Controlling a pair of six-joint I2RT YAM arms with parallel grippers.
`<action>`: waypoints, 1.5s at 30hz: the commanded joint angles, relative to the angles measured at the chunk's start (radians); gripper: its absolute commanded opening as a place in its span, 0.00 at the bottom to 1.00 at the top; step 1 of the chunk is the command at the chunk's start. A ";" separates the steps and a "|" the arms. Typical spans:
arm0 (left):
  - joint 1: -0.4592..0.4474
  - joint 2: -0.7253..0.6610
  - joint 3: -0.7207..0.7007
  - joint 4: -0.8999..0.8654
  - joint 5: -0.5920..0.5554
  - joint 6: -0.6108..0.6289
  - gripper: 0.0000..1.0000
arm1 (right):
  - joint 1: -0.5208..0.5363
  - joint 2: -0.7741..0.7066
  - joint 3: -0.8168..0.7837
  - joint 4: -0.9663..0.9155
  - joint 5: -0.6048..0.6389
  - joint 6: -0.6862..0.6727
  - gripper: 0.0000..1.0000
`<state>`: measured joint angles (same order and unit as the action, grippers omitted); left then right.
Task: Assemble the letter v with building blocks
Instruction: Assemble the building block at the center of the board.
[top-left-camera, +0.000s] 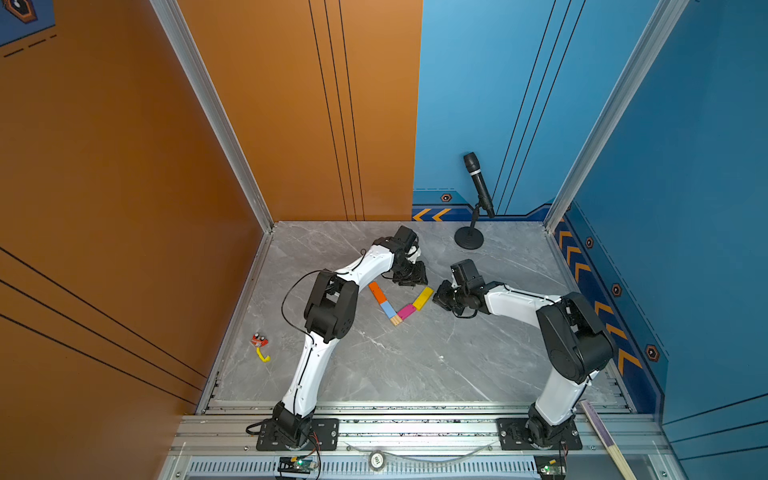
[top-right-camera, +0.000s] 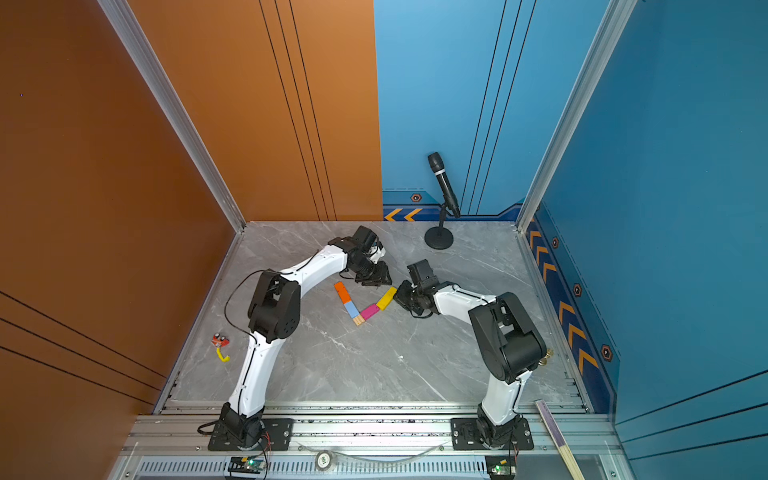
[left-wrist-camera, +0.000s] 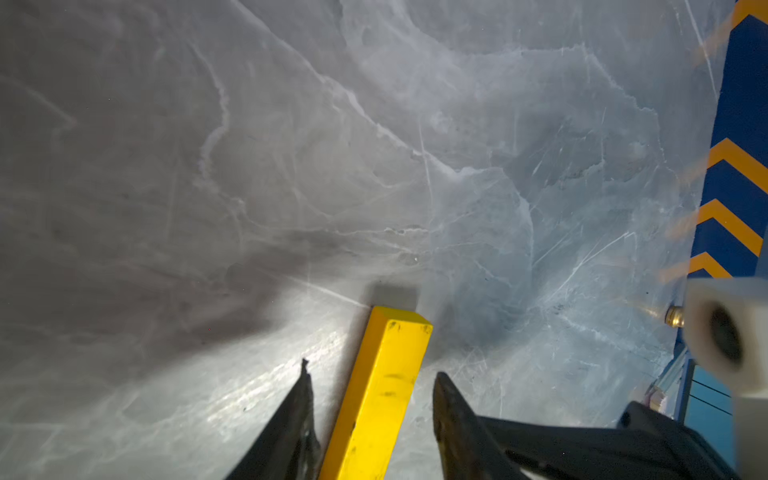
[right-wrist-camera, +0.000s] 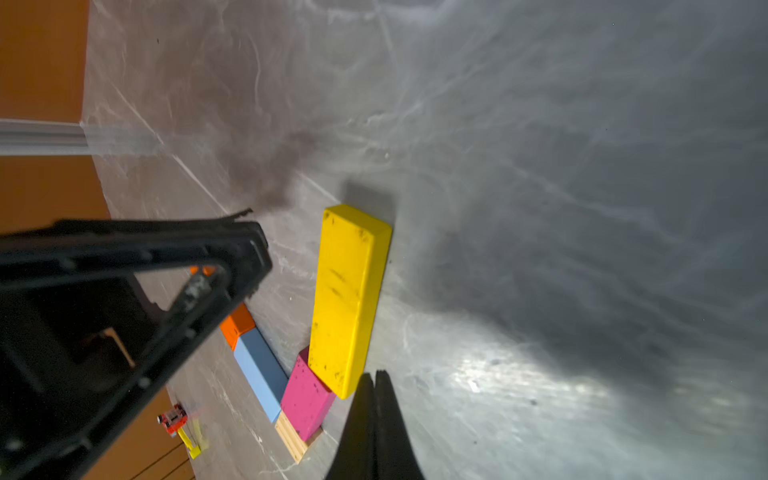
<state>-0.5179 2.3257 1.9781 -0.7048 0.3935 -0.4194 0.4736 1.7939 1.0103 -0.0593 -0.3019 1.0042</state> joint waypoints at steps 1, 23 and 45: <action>0.008 -0.077 0.009 -0.018 -0.034 -0.005 0.46 | 0.018 0.046 0.014 0.022 0.007 0.021 0.00; 0.007 -0.129 -0.033 -0.018 -0.044 -0.001 0.46 | 0.051 0.130 0.071 0.038 0.000 0.043 0.00; 0.008 -0.125 -0.036 -0.017 -0.045 0.001 0.46 | 0.062 0.135 0.071 0.048 -0.002 0.056 0.02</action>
<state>-0.5152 2.2230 1.9579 -0.7074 0.3653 -0.4191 0.5297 1.9095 1.0599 -0.0200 -0.3099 1.0489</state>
